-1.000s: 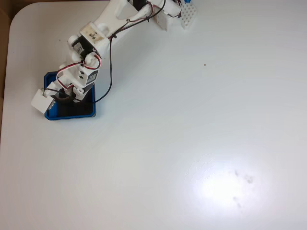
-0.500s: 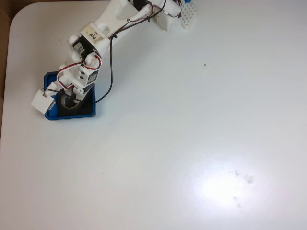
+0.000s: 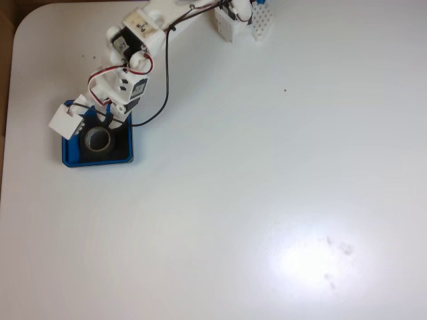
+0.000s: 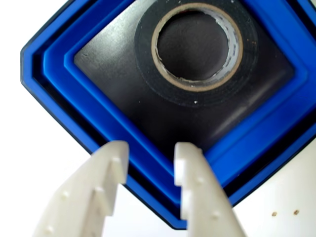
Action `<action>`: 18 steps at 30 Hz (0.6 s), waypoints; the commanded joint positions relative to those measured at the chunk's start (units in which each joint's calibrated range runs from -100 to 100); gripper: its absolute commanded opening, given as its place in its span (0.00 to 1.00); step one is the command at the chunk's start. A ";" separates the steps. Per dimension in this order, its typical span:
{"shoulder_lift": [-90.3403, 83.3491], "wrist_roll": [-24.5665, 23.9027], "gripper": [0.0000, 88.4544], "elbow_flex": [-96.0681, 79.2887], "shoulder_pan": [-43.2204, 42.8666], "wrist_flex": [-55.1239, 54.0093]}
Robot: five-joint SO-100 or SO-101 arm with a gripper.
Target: Pick the black tape roll and drop it in the blue box
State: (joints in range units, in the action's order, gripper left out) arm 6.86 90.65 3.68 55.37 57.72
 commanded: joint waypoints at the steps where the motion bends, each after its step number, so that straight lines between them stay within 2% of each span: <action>1: -9.79 -0.29 0.06 -6.73 -0.02 -1.53; 13: -35.04 0.15 0.06 -45.46 -1.09 -25.29; 18: -48.08 0.15 0.06 -60.10 -1.19 -29.09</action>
State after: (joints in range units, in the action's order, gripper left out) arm -32.68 90.73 -49.42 54.38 30.95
